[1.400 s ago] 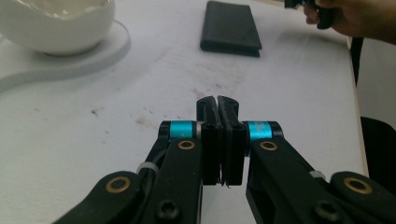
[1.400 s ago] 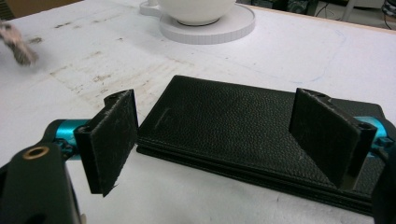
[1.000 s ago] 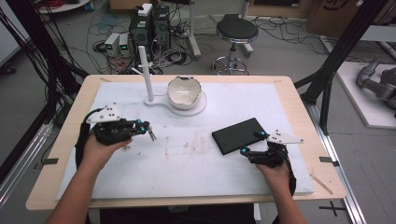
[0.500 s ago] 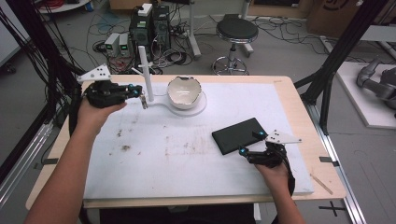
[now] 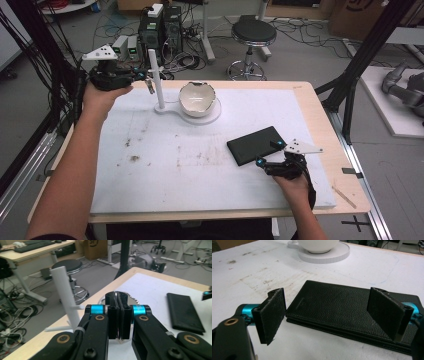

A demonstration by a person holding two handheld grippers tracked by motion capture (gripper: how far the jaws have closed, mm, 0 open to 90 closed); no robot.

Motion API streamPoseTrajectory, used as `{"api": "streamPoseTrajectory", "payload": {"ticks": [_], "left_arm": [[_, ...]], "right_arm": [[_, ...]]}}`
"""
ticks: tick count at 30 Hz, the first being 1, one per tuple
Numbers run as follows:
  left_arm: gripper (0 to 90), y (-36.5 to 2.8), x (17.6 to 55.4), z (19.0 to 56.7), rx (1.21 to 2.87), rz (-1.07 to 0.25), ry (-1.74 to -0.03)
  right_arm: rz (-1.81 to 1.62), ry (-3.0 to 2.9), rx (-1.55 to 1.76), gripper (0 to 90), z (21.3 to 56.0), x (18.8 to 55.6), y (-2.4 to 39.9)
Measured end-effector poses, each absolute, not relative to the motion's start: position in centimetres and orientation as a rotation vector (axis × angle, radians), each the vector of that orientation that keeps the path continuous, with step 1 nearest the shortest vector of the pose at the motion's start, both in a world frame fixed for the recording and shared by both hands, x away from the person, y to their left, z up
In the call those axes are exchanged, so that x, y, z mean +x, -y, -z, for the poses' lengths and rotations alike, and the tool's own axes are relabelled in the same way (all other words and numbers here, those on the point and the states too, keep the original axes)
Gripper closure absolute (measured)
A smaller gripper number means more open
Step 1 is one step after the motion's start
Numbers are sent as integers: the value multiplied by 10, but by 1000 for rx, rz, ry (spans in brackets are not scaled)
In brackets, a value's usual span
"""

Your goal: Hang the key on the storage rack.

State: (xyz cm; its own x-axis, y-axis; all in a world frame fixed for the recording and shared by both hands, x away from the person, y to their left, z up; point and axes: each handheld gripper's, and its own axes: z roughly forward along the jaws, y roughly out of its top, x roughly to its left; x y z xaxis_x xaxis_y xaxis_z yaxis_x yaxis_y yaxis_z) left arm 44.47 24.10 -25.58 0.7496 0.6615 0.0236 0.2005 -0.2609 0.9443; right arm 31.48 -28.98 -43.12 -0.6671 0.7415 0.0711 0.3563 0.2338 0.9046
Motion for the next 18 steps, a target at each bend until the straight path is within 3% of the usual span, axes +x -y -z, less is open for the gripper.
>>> {"api": "streamPoseTrajectory", "payload": {"ticks": [18], "left_arm": [[880,-236,480,260,1839,-527,-747]], "right_arm": [[-1413,-2147,1004,159,432,315,290]]}}
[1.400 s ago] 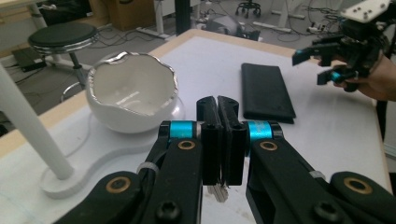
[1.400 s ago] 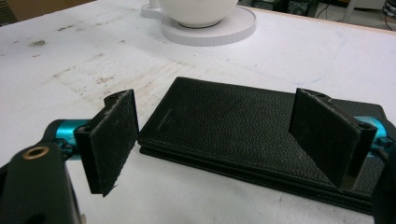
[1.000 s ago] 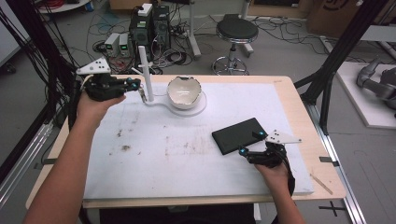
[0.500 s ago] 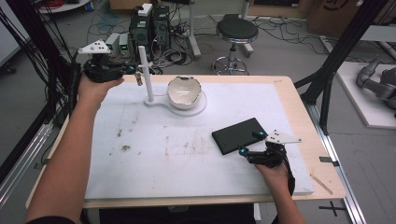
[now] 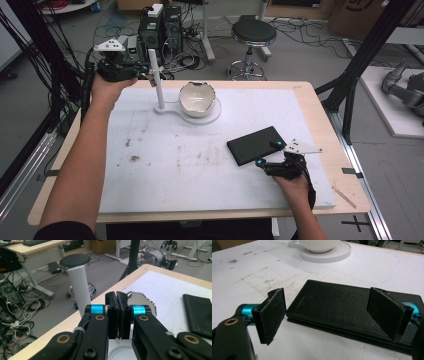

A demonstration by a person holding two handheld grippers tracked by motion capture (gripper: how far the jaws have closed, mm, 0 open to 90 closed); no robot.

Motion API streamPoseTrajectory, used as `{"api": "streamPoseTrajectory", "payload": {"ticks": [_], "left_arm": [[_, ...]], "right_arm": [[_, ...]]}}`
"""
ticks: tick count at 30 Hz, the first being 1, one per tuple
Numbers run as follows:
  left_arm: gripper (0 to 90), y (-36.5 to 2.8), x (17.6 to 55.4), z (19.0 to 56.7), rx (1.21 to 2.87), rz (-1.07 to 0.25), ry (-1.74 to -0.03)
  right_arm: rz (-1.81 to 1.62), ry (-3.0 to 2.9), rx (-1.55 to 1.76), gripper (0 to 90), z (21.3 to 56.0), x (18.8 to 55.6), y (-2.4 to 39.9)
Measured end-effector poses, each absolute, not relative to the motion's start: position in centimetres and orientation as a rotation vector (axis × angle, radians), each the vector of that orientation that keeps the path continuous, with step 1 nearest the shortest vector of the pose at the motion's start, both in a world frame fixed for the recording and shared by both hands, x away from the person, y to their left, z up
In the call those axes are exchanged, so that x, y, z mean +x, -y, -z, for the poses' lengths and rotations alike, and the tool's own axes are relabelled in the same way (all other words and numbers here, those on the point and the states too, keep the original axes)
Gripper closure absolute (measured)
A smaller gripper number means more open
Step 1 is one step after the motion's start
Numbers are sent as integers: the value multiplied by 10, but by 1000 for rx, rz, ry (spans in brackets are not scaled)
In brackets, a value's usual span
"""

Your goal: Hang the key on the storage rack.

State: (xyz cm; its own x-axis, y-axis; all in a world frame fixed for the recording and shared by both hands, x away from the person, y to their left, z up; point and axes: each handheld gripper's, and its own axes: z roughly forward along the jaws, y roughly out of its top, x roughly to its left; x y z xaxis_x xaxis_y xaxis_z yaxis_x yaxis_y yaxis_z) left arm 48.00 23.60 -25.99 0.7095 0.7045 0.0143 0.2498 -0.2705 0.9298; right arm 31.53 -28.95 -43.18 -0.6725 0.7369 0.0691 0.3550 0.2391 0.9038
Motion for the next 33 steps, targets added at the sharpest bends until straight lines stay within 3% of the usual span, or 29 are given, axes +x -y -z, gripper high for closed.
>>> {"api": "streamPoseTrajectory", "payload": {"ticks": [22,33], "left_arm": [[872,-243,494,272,1828,-522,-823],[536,-245,473,259,1812,-552,-833]], "right_arm": [[-1415,-2153,1003,159,432,314,290],[-1414,-2150,1000,159,432,313,290]]}}
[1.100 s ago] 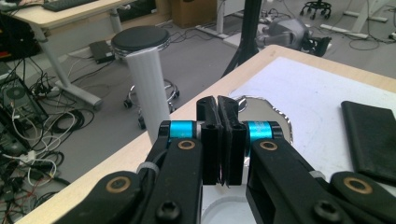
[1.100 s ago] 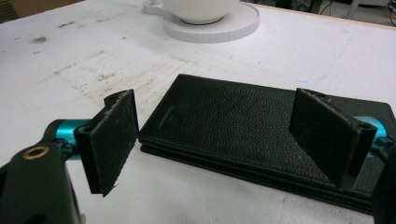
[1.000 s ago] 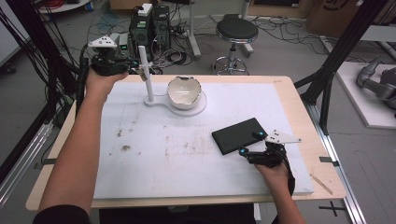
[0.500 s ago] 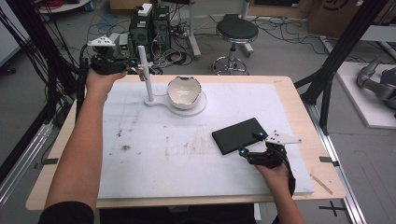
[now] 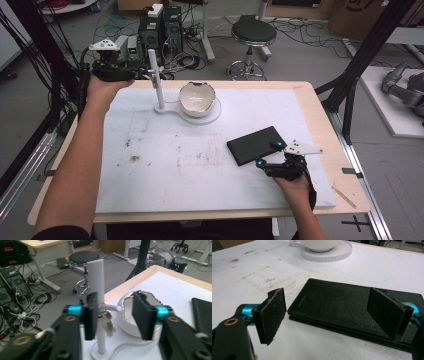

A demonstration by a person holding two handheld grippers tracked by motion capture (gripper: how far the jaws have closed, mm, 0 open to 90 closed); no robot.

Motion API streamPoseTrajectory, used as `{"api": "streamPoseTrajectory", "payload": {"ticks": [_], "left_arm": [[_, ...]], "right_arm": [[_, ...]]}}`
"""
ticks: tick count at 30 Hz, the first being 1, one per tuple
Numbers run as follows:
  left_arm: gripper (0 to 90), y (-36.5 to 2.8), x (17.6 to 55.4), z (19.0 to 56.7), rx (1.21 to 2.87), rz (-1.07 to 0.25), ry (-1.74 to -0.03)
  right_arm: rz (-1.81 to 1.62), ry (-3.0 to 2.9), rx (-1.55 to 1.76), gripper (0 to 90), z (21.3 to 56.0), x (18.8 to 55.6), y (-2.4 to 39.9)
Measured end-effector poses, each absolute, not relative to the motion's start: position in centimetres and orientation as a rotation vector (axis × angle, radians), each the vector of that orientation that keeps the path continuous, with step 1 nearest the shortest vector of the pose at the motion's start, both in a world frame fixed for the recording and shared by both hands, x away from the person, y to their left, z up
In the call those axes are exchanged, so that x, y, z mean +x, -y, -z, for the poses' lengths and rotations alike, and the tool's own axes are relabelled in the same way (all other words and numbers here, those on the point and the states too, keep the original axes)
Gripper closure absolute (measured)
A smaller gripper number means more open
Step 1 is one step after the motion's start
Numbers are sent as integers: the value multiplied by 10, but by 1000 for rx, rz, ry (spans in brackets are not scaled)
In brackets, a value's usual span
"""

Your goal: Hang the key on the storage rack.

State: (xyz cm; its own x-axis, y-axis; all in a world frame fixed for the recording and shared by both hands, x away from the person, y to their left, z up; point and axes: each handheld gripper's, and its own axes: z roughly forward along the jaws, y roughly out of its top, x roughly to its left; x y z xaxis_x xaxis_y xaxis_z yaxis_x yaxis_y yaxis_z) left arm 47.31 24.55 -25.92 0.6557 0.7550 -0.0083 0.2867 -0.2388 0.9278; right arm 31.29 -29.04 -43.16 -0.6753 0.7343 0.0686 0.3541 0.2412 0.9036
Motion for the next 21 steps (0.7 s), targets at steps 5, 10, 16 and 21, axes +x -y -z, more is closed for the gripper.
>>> {"api": "streamPoseTrajectory", "payload": {"ticks": [5,10,16,21], "left_arm": [[427,-241,451,263,1823,-534,-774],[365,-240,434,274,1798,-502,-761],[311,-237,411,295,1793,-461,-717],[285,-236,391,314,1799,-445,-714]], "right_arm": [[-1415,-2146,1006,159,431,311,292],[-1412,-2140,1012,159,431,309,293],[-1408,-2145,1016,159,431,309,293],[-1404,-2140,1022,159,431,309,294]]}}
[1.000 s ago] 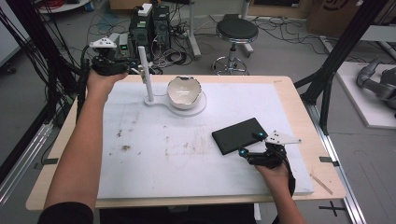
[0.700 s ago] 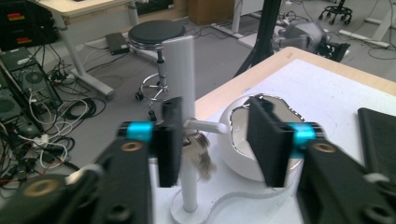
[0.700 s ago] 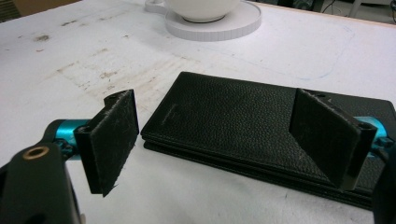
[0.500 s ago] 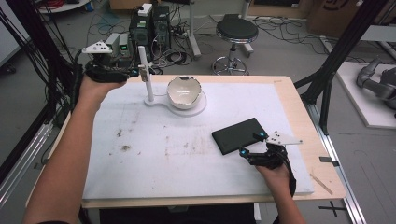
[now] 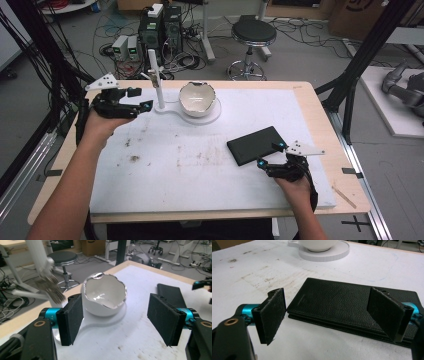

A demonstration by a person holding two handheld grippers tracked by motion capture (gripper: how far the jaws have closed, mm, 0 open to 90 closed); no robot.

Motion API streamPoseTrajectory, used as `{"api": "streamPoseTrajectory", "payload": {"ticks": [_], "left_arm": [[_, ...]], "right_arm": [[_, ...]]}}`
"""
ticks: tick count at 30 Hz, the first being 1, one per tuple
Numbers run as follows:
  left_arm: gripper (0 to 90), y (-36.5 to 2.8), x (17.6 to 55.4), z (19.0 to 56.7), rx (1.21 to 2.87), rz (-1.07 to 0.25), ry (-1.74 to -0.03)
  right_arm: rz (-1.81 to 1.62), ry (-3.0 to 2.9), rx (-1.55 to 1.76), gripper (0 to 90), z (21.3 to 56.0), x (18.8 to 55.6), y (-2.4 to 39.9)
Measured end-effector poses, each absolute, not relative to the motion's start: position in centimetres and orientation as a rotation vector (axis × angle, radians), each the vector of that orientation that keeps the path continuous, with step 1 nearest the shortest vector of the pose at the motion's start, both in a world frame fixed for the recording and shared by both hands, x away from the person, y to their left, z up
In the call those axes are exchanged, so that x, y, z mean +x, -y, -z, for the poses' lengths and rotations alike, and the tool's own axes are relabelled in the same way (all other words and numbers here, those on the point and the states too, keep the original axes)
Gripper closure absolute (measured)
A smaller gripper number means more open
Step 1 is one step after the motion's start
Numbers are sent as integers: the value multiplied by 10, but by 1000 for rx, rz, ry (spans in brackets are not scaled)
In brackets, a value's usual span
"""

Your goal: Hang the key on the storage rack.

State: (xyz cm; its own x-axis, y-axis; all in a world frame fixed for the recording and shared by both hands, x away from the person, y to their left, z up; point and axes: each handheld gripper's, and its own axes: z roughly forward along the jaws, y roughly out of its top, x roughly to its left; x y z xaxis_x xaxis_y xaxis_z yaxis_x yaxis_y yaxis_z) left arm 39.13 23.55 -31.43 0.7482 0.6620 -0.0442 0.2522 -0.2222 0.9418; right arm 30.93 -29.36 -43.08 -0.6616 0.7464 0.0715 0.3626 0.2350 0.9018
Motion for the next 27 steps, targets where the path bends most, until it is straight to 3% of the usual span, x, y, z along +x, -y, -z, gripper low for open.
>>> {"api": "streamPoseTrajectory", "payload": {"ticks": [8,27], "left_arm": [[262,-222,363,354,1828,-381,-696],[182,-199,338,405,1911,-344,-668]], "right_arm": [[-1402,-2141,1025,159,431,308,294],[-1387,-2125,1066,158,432,310,296]]}}
